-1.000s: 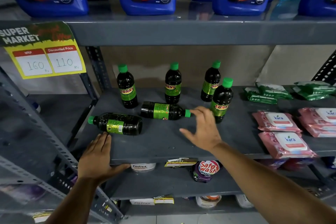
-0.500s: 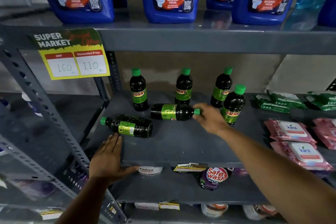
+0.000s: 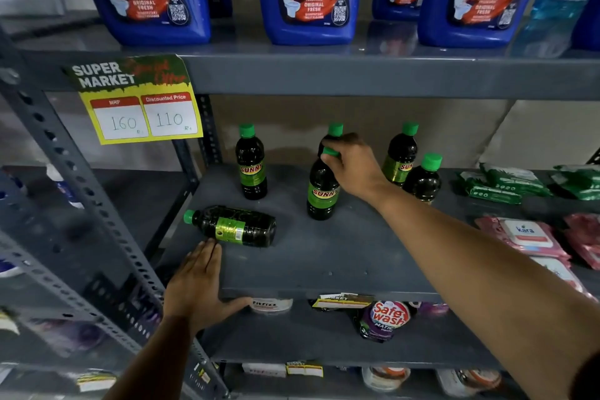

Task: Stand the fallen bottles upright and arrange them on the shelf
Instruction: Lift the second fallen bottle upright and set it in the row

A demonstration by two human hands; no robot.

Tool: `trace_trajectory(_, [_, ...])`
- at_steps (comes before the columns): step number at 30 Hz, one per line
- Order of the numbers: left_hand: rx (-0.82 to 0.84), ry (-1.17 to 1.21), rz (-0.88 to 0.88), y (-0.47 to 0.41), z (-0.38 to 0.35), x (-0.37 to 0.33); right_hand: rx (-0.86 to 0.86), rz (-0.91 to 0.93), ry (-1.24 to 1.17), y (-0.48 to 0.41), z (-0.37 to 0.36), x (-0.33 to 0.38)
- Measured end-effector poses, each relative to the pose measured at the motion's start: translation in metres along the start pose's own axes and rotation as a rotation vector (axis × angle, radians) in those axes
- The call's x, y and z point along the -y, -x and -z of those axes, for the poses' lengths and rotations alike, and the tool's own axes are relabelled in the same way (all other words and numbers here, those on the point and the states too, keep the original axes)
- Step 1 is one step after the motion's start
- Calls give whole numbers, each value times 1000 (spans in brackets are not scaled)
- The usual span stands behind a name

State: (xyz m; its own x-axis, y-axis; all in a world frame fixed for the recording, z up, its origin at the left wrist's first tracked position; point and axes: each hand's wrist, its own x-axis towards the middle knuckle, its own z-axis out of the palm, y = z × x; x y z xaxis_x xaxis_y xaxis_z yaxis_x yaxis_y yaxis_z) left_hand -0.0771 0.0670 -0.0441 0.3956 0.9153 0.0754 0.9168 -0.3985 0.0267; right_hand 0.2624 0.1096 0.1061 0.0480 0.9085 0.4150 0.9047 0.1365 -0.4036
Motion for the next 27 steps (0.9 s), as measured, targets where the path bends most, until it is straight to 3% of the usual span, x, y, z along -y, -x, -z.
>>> trace_trajectory(4, [-13, -8, 4, -1, -1, 0, 14, -83, -58, -6, -2, 3])
trace_trajectory(8, [-7, -6, -3, -1, -2, 1, 211, -172, -258, 2, -1, -3])
trace_trajectory(12, [-10, 4, -11, -2, -5, 3, 139, -180, -267, 11, -7, -9])
trace_trajectory(18, [-7, -9, -4, 0, -4, 2, 161, -143, -205, 11, -3, -11])
trace_trajectory(23, [-22, 5, -6, -1, -4, 3, 264, -101, -338, 18, 8, -23])
trace_trajectory(27, [-27, 47, -18, -1, -6, 4, 248, -155, -417, 32, 9, -33])
